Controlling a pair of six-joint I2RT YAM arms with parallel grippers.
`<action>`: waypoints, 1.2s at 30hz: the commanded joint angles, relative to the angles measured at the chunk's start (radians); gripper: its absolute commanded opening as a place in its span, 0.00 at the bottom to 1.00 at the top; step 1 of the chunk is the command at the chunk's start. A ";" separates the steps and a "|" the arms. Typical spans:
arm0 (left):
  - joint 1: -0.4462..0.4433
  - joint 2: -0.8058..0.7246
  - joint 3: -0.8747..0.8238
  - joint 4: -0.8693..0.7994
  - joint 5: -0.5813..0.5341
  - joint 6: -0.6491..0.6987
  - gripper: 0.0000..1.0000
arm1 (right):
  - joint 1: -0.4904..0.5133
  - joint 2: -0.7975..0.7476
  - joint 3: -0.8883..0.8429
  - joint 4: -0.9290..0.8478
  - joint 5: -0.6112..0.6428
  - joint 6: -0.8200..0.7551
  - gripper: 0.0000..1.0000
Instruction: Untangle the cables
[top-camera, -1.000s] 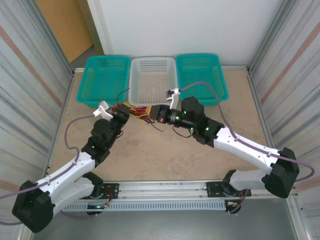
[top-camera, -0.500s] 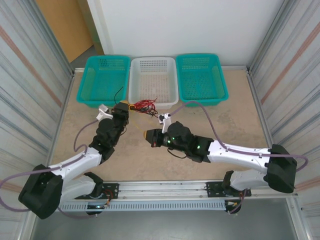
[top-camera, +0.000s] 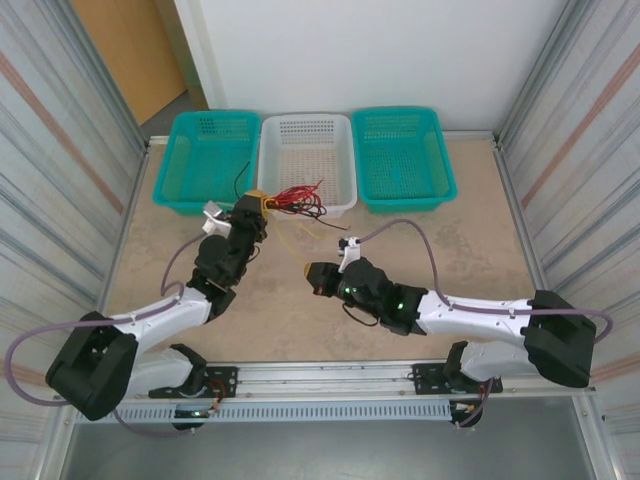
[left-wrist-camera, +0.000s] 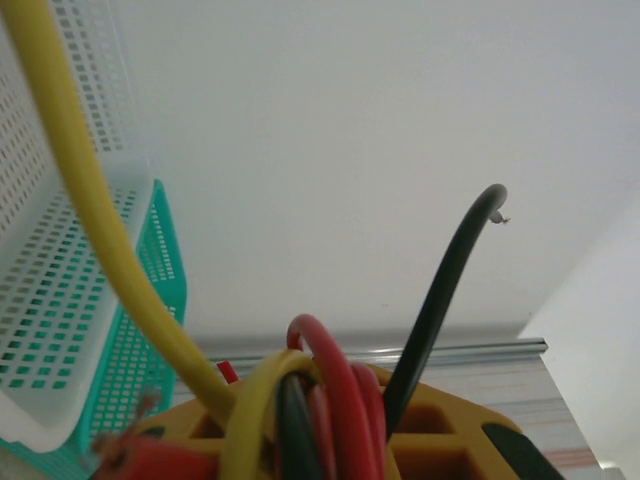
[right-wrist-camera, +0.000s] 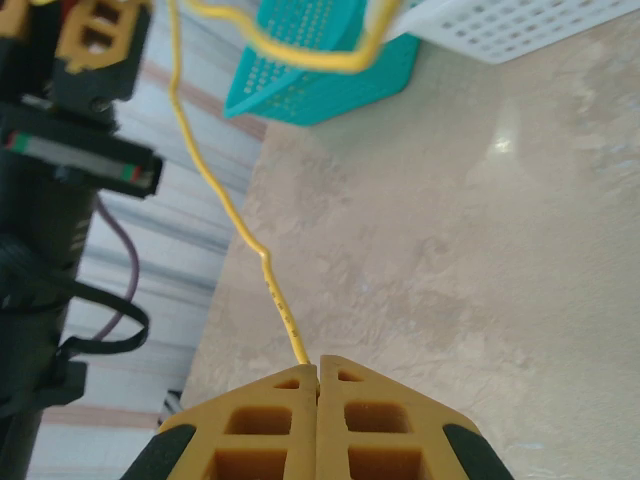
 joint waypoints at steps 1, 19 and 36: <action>-0.004 -0.020 0.070 0.182 0.012 -0.038 0.00 | -0.050 -0.036 -0.059 -0.084 -0.019 0.059 0.00; -0.072 -0.159 0.049 0.008 0.190 0.098 0.00 | -0.537 -0.134 -0.100 -0.127 -0.350 0.031 0.00; -0.076 -0.296 -0.076 -0.365 0.205 0.300 0.00 | -0.791 -0.039 0.312 -0.370 -0.511 -0.135 0.00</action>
